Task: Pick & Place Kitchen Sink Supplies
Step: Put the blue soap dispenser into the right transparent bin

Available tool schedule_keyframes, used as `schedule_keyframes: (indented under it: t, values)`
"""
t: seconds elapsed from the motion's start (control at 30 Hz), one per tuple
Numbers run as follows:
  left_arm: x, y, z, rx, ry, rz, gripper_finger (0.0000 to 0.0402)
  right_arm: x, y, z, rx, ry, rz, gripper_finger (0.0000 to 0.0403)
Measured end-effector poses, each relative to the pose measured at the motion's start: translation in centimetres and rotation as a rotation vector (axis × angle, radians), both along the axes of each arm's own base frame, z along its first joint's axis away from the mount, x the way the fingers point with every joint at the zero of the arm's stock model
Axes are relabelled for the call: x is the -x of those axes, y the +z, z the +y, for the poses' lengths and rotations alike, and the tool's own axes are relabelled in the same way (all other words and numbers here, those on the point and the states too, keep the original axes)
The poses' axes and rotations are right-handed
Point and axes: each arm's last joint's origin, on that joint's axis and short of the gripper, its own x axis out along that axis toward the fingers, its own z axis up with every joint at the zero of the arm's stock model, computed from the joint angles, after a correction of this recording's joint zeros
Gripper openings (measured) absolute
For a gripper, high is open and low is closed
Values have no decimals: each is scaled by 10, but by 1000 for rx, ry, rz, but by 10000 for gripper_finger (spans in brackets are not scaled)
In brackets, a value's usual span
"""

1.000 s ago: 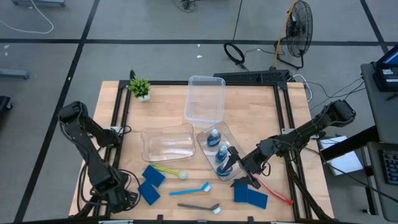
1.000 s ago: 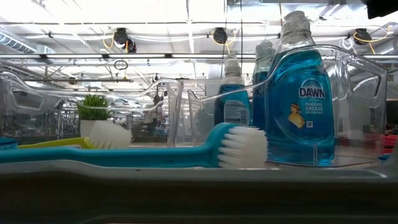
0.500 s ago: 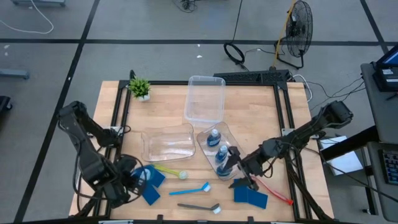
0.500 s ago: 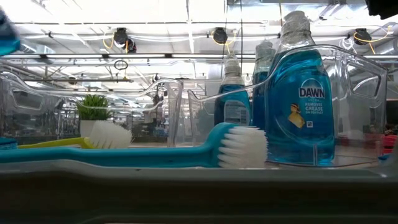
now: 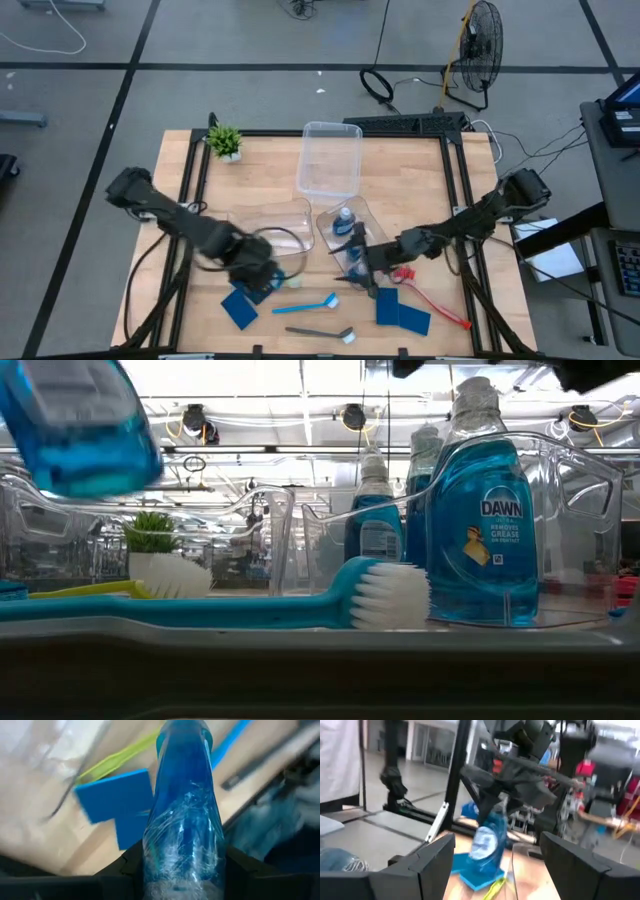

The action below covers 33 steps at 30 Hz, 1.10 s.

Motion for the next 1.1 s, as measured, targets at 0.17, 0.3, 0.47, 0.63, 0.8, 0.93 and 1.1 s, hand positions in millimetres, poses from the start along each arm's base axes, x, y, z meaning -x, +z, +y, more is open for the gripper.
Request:
schedule_keyframes:
  t: [0.17,0.3,0.47,0.63,0.8,0.93,1.1]
  values:
    - [-21,-24,12,26,-158,89,160,-33,-6,-5,-20,-46,161,279]
    - [-28,-21,19,-56,-206,158,160,-47,-8,-10,-77,-29,188,279]
    - [-37,13,16,-141,-258,42,160,-60,-14,-18,-127,60,215,279]
    - [-40,44,12,-215,-251,-111,160,-68,-16,-24,-139,40,214,279]
    - [-40,56,10,-240,-248,-168,160,-73,-17,-28,-175,36,169,279]
    - [-40,56,10,-250,-260,-170,160,-77,-18,-27,-202,67,123,279]
    - [-41,56,11,-267,-268,-182,160,-93,-16,-24,-211,76,120,279]
